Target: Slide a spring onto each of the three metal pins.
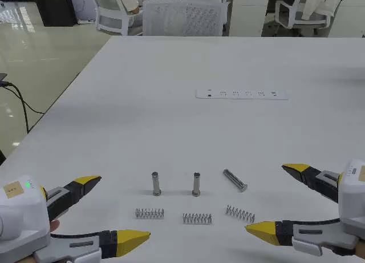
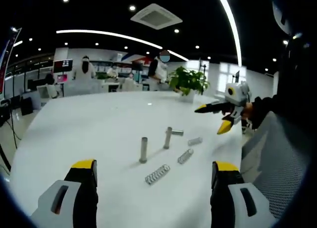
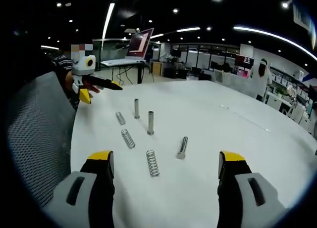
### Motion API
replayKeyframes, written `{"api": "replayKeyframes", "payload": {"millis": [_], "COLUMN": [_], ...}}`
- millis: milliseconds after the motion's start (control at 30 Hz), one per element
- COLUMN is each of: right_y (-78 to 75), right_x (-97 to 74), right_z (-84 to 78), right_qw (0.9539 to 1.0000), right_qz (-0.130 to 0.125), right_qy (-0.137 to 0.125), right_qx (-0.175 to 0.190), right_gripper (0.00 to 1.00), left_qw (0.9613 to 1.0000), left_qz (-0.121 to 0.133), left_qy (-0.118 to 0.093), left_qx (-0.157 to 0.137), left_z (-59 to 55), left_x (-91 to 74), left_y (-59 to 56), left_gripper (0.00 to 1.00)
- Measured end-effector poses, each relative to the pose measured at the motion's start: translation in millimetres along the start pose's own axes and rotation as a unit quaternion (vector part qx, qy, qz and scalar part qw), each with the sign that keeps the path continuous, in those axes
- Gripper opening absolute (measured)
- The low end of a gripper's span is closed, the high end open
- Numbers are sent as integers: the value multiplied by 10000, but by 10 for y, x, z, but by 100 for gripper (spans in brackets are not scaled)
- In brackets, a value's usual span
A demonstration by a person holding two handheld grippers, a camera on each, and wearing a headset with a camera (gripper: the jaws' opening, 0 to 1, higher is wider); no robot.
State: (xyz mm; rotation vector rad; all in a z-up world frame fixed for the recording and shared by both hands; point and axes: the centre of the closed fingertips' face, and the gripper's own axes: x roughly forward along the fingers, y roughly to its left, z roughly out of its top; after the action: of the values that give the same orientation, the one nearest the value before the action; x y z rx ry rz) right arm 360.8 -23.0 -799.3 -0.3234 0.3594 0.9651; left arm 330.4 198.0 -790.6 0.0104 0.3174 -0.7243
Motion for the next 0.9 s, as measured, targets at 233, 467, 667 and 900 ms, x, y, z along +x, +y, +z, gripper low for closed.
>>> {"api": "replayKeyframes", "payload": {"millis": [233, 467, 667, 900], "right_y": [-68, -111, -95, -96], "right_x": [27, 48, 45, 29], "right_z": [22, 122, 93, 91], "right_qw": [10000, 10000, 10000, 10000], "right_qz": [-13, -46, -15, -38], "right_qy": [28, -46, -22, -36], "right_qx": [10, -56, -65, -58], "right_gripper": [82, 81, 81, 81], "left_qw": [10000, 10000, 10000, 10000], "left_qz": [-8, 8, 38, 45], "left_qy": [-6, -17, -28, -20], "left_qx": [2, 11, 9, 21], "left_z": [2, 14, 30, 39], "left_x": [0, 1, 0, -1], "left_y": [-13, -12, -13, -20], "left_gripper": [92, 91, 91, 91]}}
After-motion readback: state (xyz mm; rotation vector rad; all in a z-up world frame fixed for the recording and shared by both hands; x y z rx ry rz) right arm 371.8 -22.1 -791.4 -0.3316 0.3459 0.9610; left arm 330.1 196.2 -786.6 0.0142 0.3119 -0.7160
